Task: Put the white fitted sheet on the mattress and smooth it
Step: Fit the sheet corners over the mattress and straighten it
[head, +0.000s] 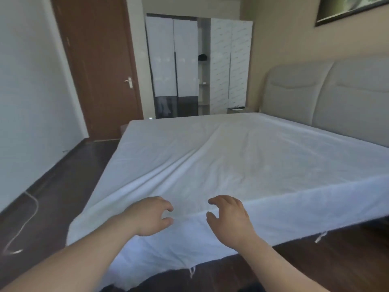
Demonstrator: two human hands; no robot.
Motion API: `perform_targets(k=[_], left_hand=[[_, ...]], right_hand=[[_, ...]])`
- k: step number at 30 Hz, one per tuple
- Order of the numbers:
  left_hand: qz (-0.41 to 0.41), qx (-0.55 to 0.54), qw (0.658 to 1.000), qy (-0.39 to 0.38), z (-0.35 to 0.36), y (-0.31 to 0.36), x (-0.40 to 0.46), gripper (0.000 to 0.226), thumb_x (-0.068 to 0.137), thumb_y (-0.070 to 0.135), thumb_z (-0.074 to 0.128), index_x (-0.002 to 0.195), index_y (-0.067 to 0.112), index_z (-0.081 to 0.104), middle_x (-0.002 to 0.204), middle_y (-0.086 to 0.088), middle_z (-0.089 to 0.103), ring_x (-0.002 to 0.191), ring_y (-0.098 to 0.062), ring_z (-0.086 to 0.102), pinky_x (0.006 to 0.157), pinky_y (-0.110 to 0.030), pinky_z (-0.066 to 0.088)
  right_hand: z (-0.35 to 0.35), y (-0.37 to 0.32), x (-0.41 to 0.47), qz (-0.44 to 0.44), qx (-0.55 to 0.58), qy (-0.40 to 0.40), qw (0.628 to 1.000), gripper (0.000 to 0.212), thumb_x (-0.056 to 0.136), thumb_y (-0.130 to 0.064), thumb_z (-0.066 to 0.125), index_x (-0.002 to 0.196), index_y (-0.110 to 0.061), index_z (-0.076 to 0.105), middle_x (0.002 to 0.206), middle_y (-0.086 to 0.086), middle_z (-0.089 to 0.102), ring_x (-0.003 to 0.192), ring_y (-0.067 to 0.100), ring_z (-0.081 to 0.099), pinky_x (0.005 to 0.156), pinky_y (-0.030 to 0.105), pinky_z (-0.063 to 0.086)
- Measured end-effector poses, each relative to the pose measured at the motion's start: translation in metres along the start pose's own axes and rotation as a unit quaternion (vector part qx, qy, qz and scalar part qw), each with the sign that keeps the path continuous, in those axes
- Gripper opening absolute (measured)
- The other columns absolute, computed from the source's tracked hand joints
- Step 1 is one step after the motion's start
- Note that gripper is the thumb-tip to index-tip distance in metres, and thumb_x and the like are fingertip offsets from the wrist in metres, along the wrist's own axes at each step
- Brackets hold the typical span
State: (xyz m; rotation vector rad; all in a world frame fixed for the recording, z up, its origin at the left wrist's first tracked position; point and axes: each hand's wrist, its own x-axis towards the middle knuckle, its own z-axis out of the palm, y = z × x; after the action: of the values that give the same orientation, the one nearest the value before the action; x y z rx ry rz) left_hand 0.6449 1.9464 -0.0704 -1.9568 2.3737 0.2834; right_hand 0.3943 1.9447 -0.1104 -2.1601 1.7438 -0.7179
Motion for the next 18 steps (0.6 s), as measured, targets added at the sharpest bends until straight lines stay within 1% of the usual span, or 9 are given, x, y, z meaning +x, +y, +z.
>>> perform_targets(k=[2, 5, 7, 9, 11, 12, 14, 15, 18], left_hand=[[-0.07, -0.032, 0.997, -0.003, 0.016, -0.054, -0.026, 0.06, 0.099, 0.058, 0.05, 0.154, 0.035, 0.04, 0.154, 0.013, 0.043, 0.135, -0.01, 0.047, 0.11, -0.029, 0.039], [-0.169, -0.114, 0.978, 0.042, 0.04, -0.115, -0.055, 0.071, 0.1, 0.053, 0.054, 0.16, 0.029, 0.025, 0.156, 0.01, 0.043, 0.134, -0.013, 0.05, 0.108, -0.028, 0.042], [-0.242, -0.175, 0.951, 0.085, 0.055, -0.153, -0.07, 0.066, 0.1, 0.048, 0.055, 0.158, 0.024, 0.032, 0.153, 0.007, 0.046, 0.129, -0.015, 0.056, 0.101, -0.028, 0.047], [-0.296, -0.19, 0.93, 0.112, 0.071, -0.195, -0.077, 0.051, 0.1, 0.045, 0.056, 0.141, 0.015, 0.052, 0.139, -0.002, 0.059, 0.112, -0.019, 0.064, 0.084, -0.029, 0.047], [-0.33, -0.2, 0.913, 0.133, 0.083, -0.237, -0.074, 0.04, 0.097, 0.045, 0.056, 0.11, 0.007, 0.062, 0.105, -0.009, 0.065, 0.082, -0.02, 0.062, 0.066, -0.033, 0.041], [-0.344, -0.204, 0.906, 0.141, 0.086, -0.255, -0.065, 0.037, 0.096, 0.044, 0.056, 0.095, 0.008, 0.061, 0.088, -0.009, 0.06, 0.073, -0.022, 0.057, 0.065, -0.037, 0.041], [-0.355, -0.224, 0.893, 0.165, 0.092, -0.291, -0.035, 0.04, 0.096, 0.042, 0.054, 0.075, 0.008, 0.048, 0.07, -0.007, 0.05, 0.068, -0.028, 0.052, 0.065, -0.04, 0.045], [-0.358, -0.236, 0.886, 0.175, 0.094, -0.312, -0.011, 0.042, 0.096, 0.042, 0.053, 0.073, 0.008, 0.045, 0.068, -0.008, 0.051, 0.069, -0.03, 0.053, 0.065, -0.039, 0.045], [-0.376, -0.252, 0.874, 0.175, 0.092, -0.357, 0.058, 0.04, 0.098, 0.046, 0.051, 0.079, 0.011, 0.051, 0.079, -0.008, 0.062, 0.084, -0.033, 0.061, 0.07, -0.039, 0.042]], right_hand=[[0.042, -0.037, 0.01, -0.05, 0.013, -0.054, 0.997, 0.044, 0.097, -0.041, 0.052, 0.14, -0.034, 0.054, 0.148, -0.014, 0.047, 0.144, 0.017, 0.032, 0.119, 0.039, 0.031], [0.091, -0.075, 0.018, -0.096, 0.038, -0.105, 0.989, 0.038, 0.098, -0.038, 0.052, 0.135, -0.033, 0.06, 0.143, -0.014, 0.052, 0.138, 0.015, 0.04, 0.116, 0.033, 0.035], [0.12, -0.097, 0.024, -0.117, 0.05, -0.125, 0.984, 0.035, 0.098, -0.035, 0.053, 0.132, -0.032, 0.063, 0.14, -0.015, 0.055, 0.134, 0.013, 0.045, 0.112, 0.027, 0.037], [0.148, -0.118, 0.035, -0.138, 0.053, -0.147, 0.978, 0.034, 0.098, -0.033, 0.054, 0.129, -0.031, 0.065, 0.137, -0.015, 0.057, 0.13, 0.012, 0.048, 0.109, 0.024, 0.038], [0.179, -0.138, 0.054, -0.156, 0.05, -0.174, 0.971, 0.033, 0.098, -0.033, 0.054, 0.129, -0.03, 0.065, 0.136, -0.014, 0.057, 0.13, 0.013, 0.048, 0.109, 0.024, 0.038], [0.194, -0.147, 0.069, -0.163, 0.045, -0.184, 0.968, 0.033, 0.098, -0.033, 0.054, 0.129, -0.03, 0.064, 0.136, -0.013, 0.056, 0.13, 0.013, 0.048, 0.11, 0.026, 0.038], [0.225, -0.163, 0.109, -0.175, 0.03, -0.186, 0.966, 0.034, 0.097, -0.033, 0.054, 0.129, -0.027, 0.064, 0.137, -0.008, 0.057, 0.13, 0.017, 0.049, 0.11, 0.032, 0.04], [0.244, -0.171, 0.136, -0.174, 0.027, -0.178, 0.968, 0.035, 0.097, -0.033, 0.056, 0.13, -0.026, 0.064, 0.138, -0.006, 0.057, 0.13, 0.019, 0.049, 0.11, 0.034, 0.04], [0.277, -0.194, 0.204, -0.154, -0.005, -0.162, 0.975, 0.042, 0.096, -0.035, 0.056, 0.138, -0.028, 0.058, 0.149, -0.003, 0.049, 0.141, 0.022, 0.038, 0.118, 0.042, 0.033]])
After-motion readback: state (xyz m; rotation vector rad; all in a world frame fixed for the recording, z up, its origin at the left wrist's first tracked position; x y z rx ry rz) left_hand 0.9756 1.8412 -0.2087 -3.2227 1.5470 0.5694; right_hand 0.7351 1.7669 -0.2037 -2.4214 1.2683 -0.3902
